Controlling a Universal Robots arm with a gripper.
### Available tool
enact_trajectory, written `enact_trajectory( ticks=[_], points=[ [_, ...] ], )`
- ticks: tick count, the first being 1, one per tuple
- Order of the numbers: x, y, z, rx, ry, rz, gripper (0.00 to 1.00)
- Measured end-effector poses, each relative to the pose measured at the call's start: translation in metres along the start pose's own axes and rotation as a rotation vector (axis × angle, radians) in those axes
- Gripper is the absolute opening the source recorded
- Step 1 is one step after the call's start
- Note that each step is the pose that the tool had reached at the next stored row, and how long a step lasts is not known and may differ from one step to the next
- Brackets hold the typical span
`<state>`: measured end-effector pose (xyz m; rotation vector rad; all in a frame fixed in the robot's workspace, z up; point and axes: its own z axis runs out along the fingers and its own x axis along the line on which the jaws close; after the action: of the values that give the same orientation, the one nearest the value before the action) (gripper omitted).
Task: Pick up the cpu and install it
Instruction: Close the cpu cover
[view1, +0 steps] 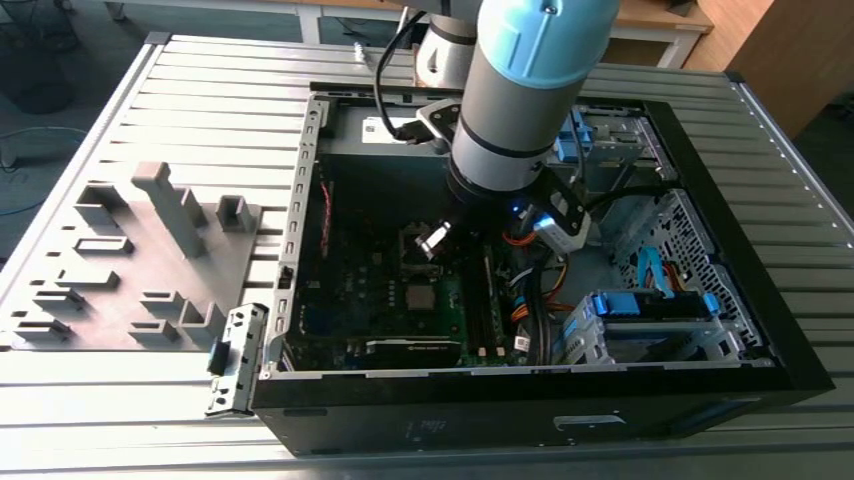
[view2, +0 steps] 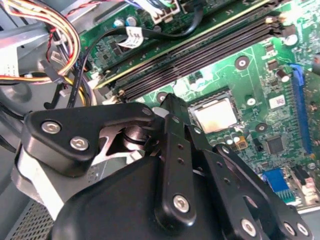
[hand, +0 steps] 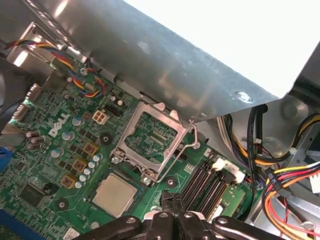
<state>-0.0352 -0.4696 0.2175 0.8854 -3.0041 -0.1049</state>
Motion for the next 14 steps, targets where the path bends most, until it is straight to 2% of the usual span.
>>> enact_trajectory(
  ticks=[2, 5, 6, 11, 14],
  points=[
    [-0.0005, 0.0007, 0.0008, -0.0045, -0.0026, -0.004, 0.11],
    [-0.0009, 0.0015, 0.0015, -0.0184, -0.0112, -0.009, 0.11],
    [-0.0012, 0.0018, 0.0021, -0.0209, -0.0129, -0.01, 0.11],
    [-0.0037, 0.0055, 0.0057, -0.0217, -0.013, -0.014, 0.11],
    [-0.006, 0.0089, 0.0075, -0.0247, -0.0148, -0.015, 0.11]
  ],
)
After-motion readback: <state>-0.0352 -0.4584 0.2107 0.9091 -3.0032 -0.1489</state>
